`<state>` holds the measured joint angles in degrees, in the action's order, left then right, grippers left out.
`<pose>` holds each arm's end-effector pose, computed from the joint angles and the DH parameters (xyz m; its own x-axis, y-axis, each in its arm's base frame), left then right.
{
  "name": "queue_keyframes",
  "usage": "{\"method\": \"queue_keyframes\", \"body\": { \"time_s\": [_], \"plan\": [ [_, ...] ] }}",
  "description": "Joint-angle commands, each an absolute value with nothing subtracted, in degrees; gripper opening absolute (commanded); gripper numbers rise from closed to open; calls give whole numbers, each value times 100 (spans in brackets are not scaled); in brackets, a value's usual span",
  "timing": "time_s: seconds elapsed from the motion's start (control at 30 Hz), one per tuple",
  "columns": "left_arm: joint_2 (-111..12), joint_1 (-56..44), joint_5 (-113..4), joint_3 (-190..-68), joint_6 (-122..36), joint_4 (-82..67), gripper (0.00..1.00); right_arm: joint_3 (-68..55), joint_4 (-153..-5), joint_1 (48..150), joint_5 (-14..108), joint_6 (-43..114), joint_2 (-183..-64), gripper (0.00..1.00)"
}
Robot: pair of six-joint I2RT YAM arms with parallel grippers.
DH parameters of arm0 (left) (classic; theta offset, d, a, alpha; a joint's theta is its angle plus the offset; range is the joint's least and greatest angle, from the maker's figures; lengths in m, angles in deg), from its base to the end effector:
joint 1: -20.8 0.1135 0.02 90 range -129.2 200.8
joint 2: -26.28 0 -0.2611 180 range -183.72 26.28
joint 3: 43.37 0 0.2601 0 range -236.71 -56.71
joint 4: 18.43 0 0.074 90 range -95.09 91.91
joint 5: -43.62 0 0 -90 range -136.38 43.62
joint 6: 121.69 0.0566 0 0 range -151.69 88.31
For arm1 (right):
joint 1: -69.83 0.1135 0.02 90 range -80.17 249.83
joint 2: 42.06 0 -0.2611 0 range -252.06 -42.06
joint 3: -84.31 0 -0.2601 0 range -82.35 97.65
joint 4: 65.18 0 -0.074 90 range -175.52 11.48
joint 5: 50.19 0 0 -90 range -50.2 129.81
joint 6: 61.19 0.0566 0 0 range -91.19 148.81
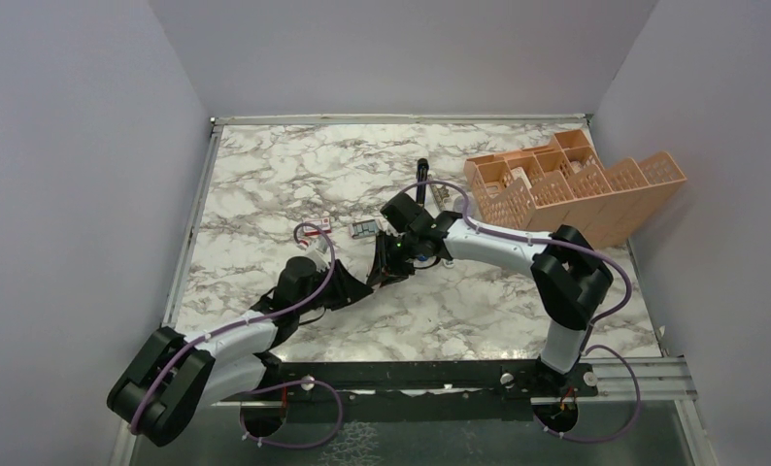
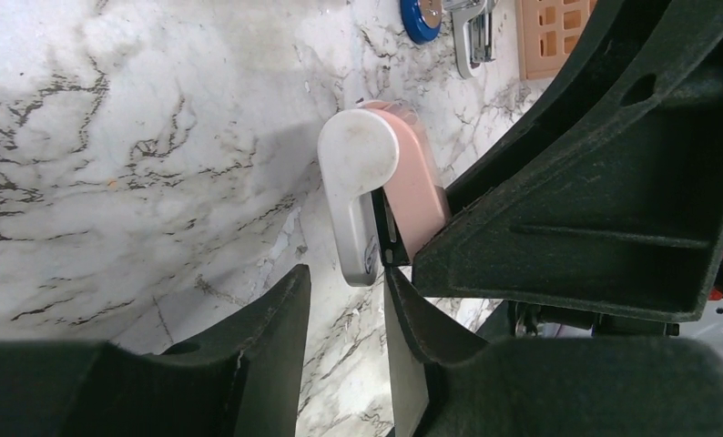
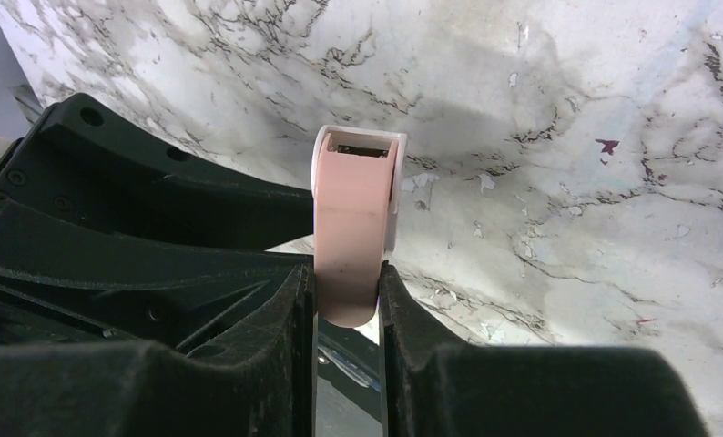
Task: Load the staples into the stapler
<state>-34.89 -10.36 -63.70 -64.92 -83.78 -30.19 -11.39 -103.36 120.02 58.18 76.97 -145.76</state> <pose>0.1690 -0.1219 0.1165 -0.8131 -0.3885 -0.4334 0.1264 0.6090 -0.7830 0.2396 0.3153 0.1730 -0.9842 -0.0766 -0.1594 -0.1558 0.8018 0.5769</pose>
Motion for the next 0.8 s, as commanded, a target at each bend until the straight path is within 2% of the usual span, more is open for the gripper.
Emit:
{"method": "queue_keyframes", "body": {
  "time_s": [0.0,0.07,0.3,0.57,0.77],
  "plan": [
    [-3559,-1040,-6141,-6515,-8370,-3351,33,-1162,-10170,12054,6216,7785,-14385,12],
    [-3671,-1040,-6172,-6555,-8353,-3384,29,-1160,-10189,12054,6251,7772,-14383,11],
    [-4026,-1040,-6291,-6609,-8107,-3418,1,-1040,-10463,11993,6353,7456,-14392,10],
    [-4509,-1040,-6343,-6777,-7854,-3060,0,-667,-11159,11586,6599,6701,-14328,9],
    [-4651,-1040,-6277,-6972,-7667,-2678,0,-408,-11324,11287,6330,6498,-14432,11]
  ]
}}
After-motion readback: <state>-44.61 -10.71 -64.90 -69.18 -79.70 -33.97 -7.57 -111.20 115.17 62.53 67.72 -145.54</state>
